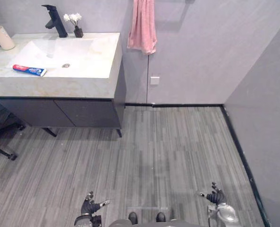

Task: Organize washtable

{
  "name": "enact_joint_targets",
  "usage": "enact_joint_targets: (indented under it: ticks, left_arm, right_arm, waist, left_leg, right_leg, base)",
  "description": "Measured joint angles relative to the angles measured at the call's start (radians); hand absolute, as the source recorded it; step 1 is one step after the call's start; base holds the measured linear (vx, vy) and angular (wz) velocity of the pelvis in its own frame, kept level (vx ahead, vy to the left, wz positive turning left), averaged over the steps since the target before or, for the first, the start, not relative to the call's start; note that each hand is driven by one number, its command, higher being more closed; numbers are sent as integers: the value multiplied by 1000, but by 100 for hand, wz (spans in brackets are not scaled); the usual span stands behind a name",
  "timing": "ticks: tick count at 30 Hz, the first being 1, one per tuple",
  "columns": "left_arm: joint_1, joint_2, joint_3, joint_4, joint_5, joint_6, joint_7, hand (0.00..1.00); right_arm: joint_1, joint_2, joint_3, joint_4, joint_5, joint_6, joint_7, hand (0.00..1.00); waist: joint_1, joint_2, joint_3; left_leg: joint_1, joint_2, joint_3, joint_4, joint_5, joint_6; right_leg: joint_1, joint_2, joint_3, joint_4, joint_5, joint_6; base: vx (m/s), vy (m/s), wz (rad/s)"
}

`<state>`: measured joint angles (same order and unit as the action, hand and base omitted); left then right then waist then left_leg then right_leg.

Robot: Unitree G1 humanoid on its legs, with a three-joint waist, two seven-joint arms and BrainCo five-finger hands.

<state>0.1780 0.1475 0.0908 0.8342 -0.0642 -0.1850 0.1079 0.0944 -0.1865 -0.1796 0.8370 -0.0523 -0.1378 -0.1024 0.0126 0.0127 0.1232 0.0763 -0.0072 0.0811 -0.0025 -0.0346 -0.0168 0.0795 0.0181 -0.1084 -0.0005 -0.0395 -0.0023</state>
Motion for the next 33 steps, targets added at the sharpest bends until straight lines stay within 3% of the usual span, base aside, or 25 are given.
enact_joint_targets:
  ticks: [13,21,23,25,26,28,30,33]
  left_arm:
    - [30,3,-3,-119,17,-18,-1,0]
    - [45,-1,-6,-168,-3,-17,2,0]
    - [42,-9,-9,-186,-7,-17,3,0]
    - [36,-7,-14,-217,-12,-16,3,0]
    - [32,-7,-17,-220,-13,-16,3,0]
    - [12,7,-42,-221,-13,-16,4,0]
    - [2,19,-56,-225,-12,-15,4,0]
    - [-17,20,-57,-227,-13,-15,7,0]
  right_arm:
    - [2,-18,3,-69,56,-12,18,0]
    - [-24,-16,-2,-75,84,-9,9,0]
    - [-33,-16,-9,-75,90,-9,-2,0]
    - [-34,-11,-9,-75,90,0,-13,0]
    - [-33,-10,-9,-75,90,4,-12,0]
    - [-34,9,-8,-77,90,14,-13,0]
    - [-34,23,-3,-77,91,18,-12,0]
    - [-49,19,4,-77,95,18,-12,0]
  waist:
    - [-3,8,11]
    - [2,13,15]
    - [2,15,17]
    - [-1,5,35]
    - [-3,1,41]
    - [-11,0,61]
    - [-24,-7,76]
    - [-38,1,93]
  left_leg:
    - [-8,0,-5,0,-5,6]
    - [-73,8,61,50,-62,23]
    - [-99,8,76,95,-101,27]
    - [-116,-3,97,181,-166,43]
    - [-113,-6,99,194,-182,46]
    - [-90,-8,86,234,-234,71]
    - [-49,-6,79,231,-255,73]
    - [4,34,60,230,-281,45]
  right_leg:
    - [-13,-1,-3,1,-8,8]
    - [-92,3,59,31,-19,18]
    - [-137,-1,79,107,-60,25]
    - [-220,-33,81,330,-167,70]
    - [-241,-39,77,386,-172,70]
    - [-355,-62,51,655,-194,79]
    - [-396,-81,28,702,-229,75]
    - [-459,-78,-11,579,-217,71]
  base:
    - [-28,-3,1]
    - [-33,21,-23]
    - [51,55,-39]
    - [77,65,-17]
    - [105,65,-19]
    - [183,49,-1]
    - [236,7,16]
    - [385,-41,19]
